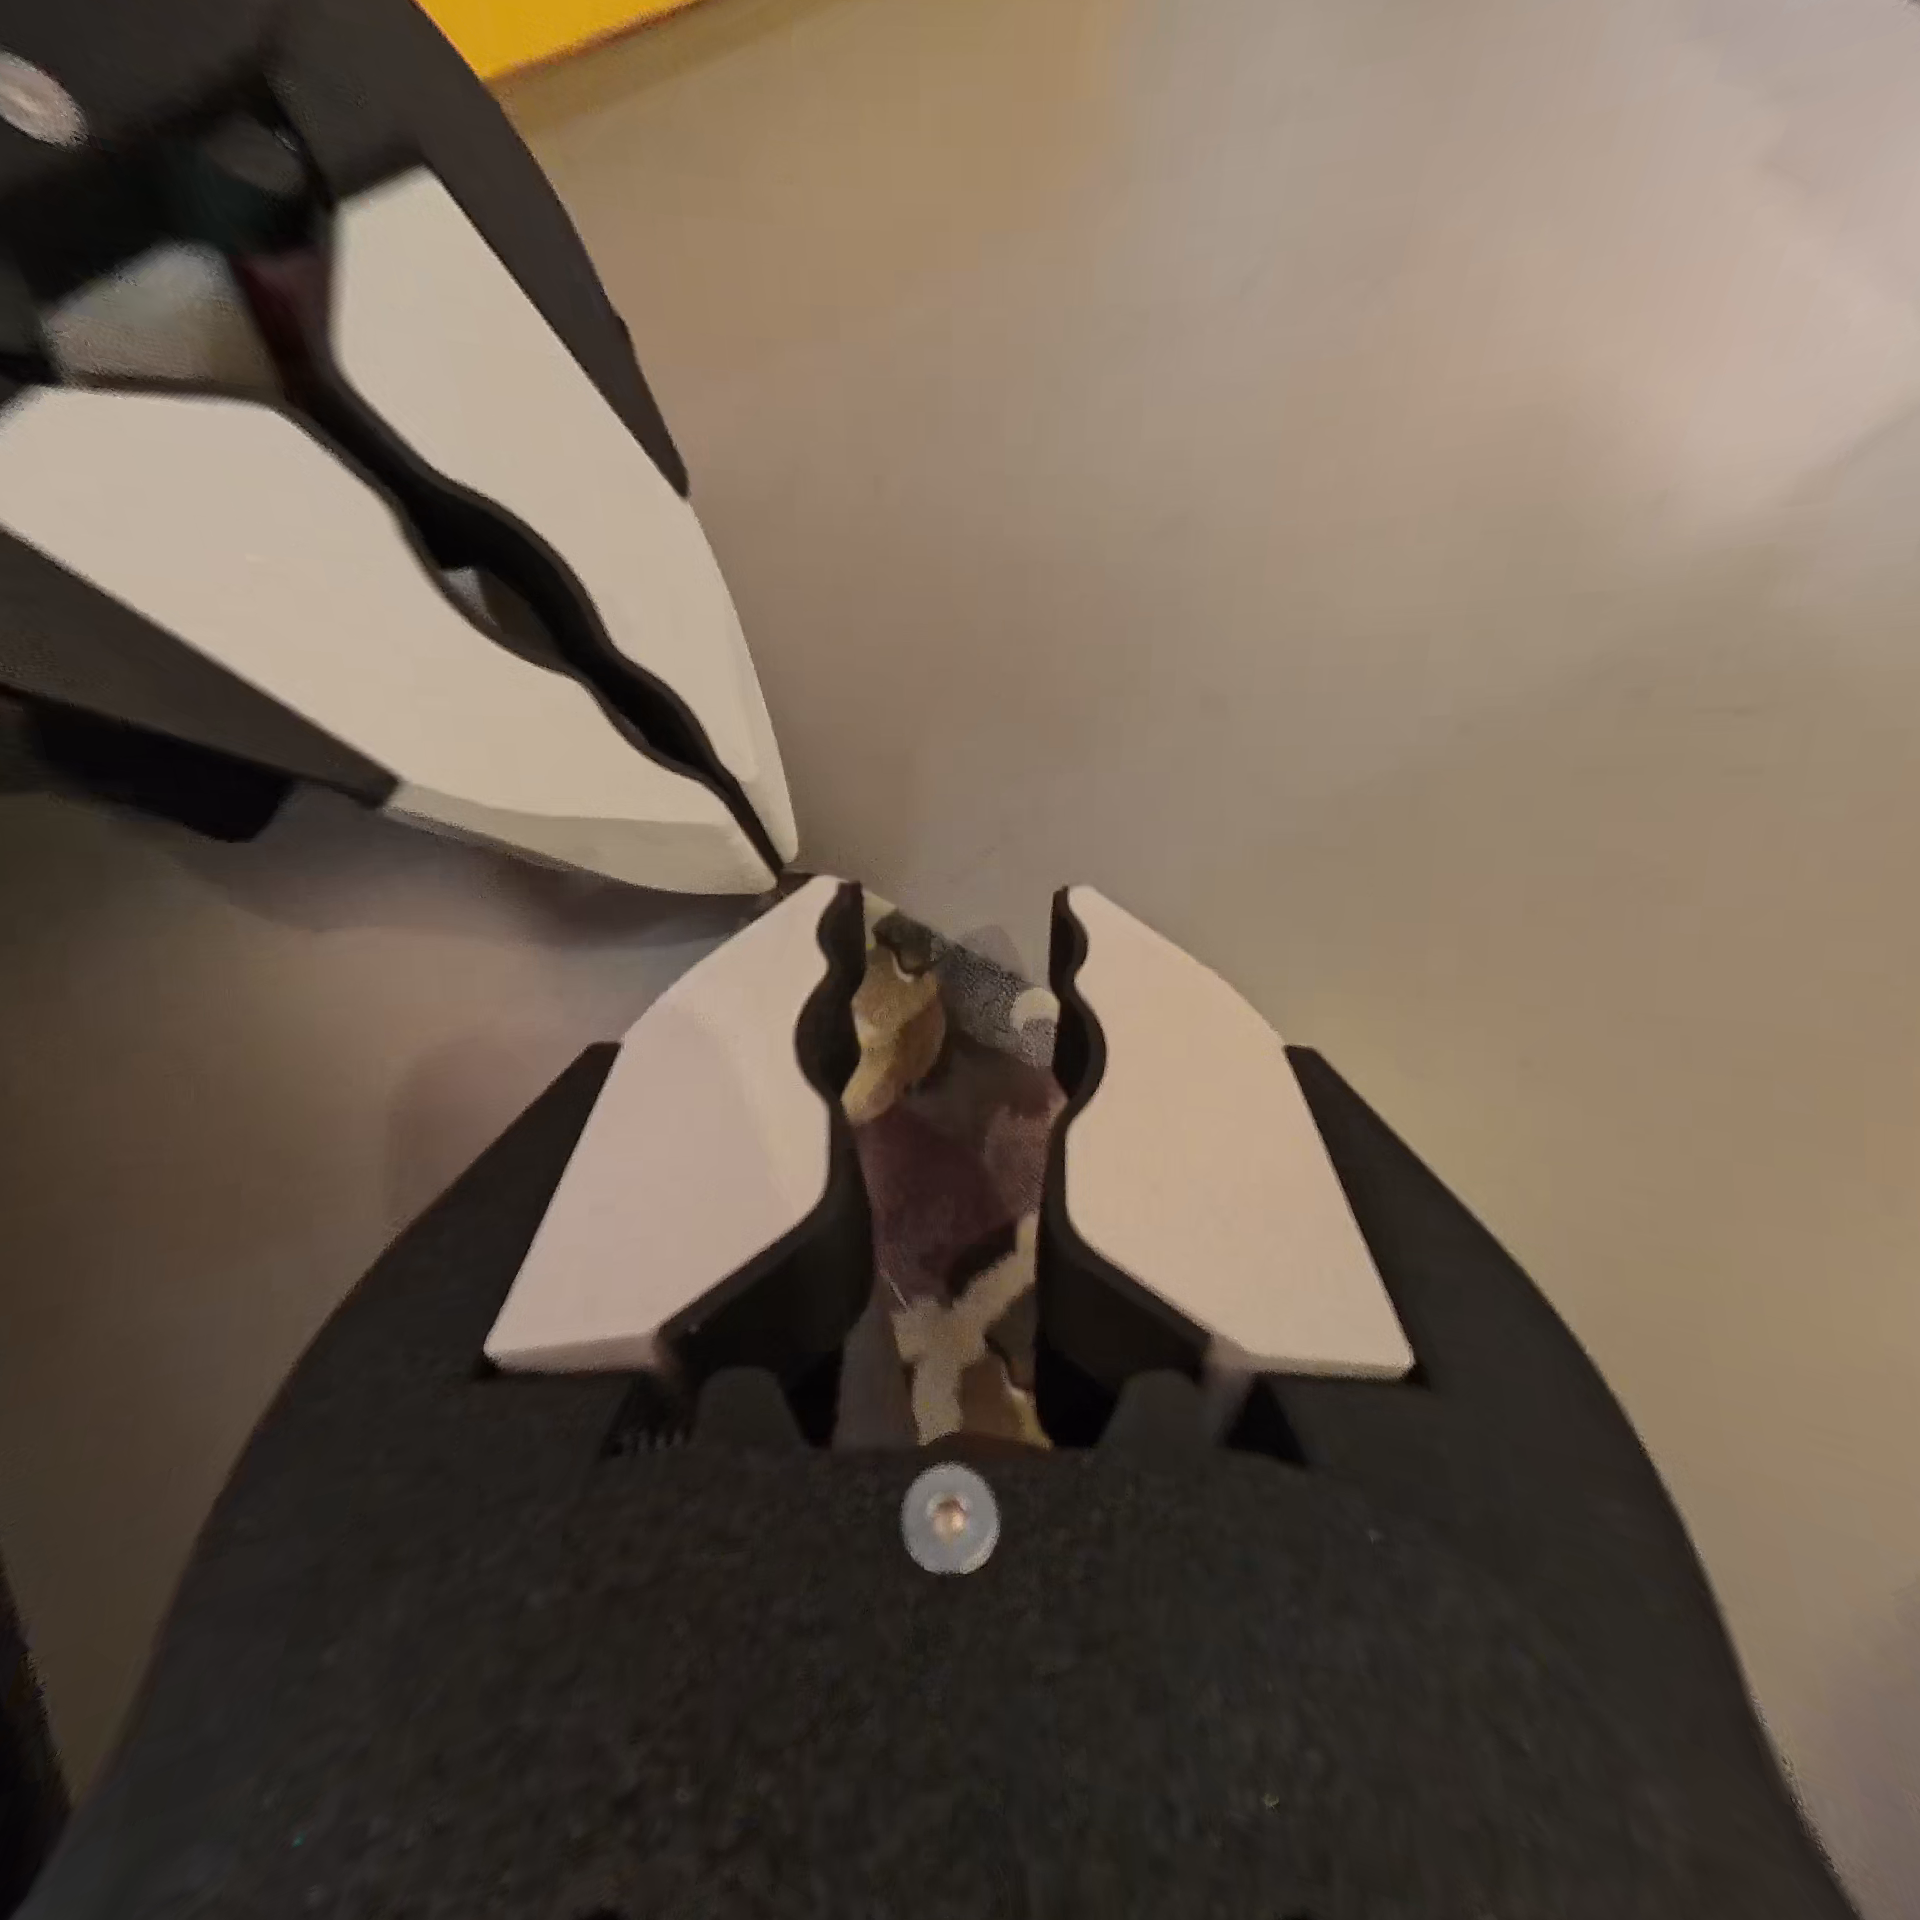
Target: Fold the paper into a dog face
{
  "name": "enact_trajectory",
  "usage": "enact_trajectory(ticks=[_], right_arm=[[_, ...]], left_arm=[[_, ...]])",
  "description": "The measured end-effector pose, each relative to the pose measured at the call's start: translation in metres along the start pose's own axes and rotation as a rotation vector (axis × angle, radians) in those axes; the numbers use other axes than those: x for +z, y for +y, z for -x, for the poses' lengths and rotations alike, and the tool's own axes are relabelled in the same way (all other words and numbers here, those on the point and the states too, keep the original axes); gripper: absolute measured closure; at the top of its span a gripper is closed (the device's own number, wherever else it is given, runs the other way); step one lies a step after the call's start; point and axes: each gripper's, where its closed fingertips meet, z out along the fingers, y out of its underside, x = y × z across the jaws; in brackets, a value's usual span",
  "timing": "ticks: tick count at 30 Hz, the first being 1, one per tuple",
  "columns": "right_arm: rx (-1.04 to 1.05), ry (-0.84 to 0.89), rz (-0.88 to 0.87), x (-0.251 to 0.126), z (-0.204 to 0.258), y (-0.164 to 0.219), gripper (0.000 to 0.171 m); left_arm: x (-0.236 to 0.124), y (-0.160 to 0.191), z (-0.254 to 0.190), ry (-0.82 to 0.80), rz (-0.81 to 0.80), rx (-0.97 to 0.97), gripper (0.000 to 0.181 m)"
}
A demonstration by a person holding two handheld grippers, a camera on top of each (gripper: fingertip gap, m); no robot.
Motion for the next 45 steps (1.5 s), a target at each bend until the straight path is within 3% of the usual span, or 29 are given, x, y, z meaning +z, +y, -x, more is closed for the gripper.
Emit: enact_trajectory(ticks=[3,7,13,28,34,41,45], right_arm=[[-0.019,0.009,0.040,-0.015,-0.005,0.002,0.139],[-0.018,-0.073,0.157,-0.024,-0.005,0.024,0.171],[-0.001,-0.158,0.204,-0.012,0.003,0.044,0.171],[0.075,-0.092,0.121,-0.001,-0.007,0.035,0.171],[0.060,-0.126,0.123,-0.006,-0.003,0.033,0.171],[-0.184,-0.201,0.103,-0.044,-0.016,0.009,0.171],[-0.287,-0.357,0.162,-0.023,-0.006,0.016,0.171]], left_arm=[[0.001,0.001,0.001,0.000,0.006,0.000,0.181],[0.001,0.002,0.003,-0.004,0.015,-0.001,0.181],[0.002,-0.003,0.003,-0.007,0.012,0.004,0.181],[0.013,-0.003,-0.038,0.092,0.036,0.157,0.181],[0.012,-0.003,-0.026,0.063,0.031,0.099,0.181],[-0.003,0.003,-0.005,0.046,0.051,0.080,0.181],[-0.004,-0.001,-0.005,0.059,0.042,0.087,0.181]])
